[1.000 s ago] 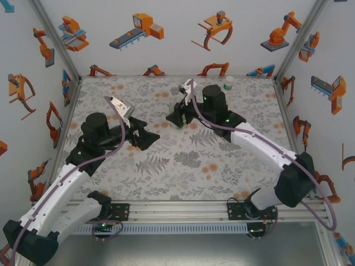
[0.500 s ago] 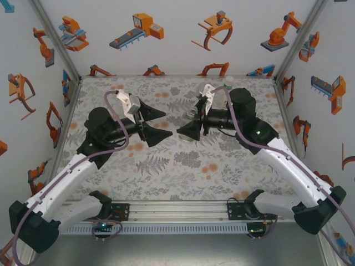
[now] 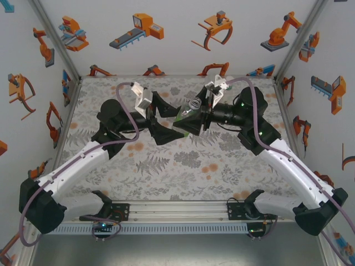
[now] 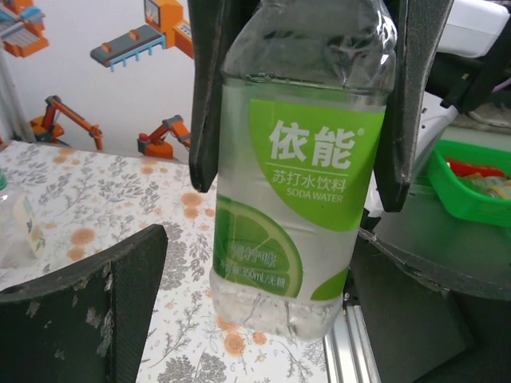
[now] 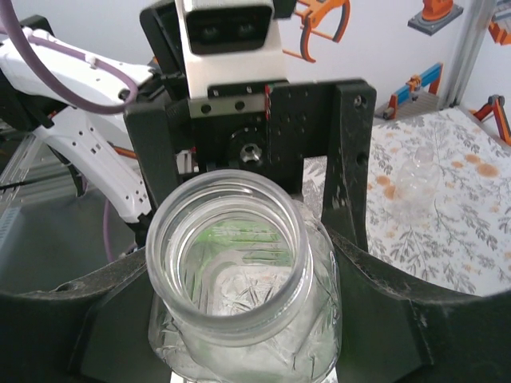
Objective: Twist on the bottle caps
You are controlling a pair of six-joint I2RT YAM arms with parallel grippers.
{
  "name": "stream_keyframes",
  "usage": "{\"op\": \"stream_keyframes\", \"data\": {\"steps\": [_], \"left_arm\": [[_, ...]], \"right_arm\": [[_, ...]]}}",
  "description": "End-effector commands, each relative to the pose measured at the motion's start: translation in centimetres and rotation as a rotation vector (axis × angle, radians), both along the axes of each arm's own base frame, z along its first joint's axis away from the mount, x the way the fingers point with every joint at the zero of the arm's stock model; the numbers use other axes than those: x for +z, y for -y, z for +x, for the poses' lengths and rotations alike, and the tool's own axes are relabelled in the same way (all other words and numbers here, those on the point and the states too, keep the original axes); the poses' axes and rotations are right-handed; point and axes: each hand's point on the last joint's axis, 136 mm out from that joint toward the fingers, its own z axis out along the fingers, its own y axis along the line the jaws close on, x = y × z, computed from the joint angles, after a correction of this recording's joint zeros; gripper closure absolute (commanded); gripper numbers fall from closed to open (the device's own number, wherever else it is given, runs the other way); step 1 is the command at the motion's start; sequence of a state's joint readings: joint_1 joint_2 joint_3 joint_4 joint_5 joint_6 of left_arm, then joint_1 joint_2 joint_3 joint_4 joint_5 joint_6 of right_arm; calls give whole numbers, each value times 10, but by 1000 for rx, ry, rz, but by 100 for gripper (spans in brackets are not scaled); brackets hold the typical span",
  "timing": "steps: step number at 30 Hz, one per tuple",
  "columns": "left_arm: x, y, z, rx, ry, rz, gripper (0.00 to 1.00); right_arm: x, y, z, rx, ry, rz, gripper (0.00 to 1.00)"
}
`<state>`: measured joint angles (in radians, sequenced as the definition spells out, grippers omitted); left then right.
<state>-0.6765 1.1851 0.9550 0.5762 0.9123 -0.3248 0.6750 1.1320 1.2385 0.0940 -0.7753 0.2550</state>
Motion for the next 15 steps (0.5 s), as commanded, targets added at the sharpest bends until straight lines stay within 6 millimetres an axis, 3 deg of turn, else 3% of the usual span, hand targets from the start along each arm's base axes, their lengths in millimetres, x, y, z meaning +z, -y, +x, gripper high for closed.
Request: {"op": "stream_keyframes", "data": {"steps": [1, 15], "left_arm": [[28, 2, -18, -112, 64, -38, 18], [30, 14, -23, -183, 53, -22, 32]], "right_arm": [[30, -1, -9, 40, 53, 77, 70], [46, -5, -9, 69, 74, 129, 71]]}}
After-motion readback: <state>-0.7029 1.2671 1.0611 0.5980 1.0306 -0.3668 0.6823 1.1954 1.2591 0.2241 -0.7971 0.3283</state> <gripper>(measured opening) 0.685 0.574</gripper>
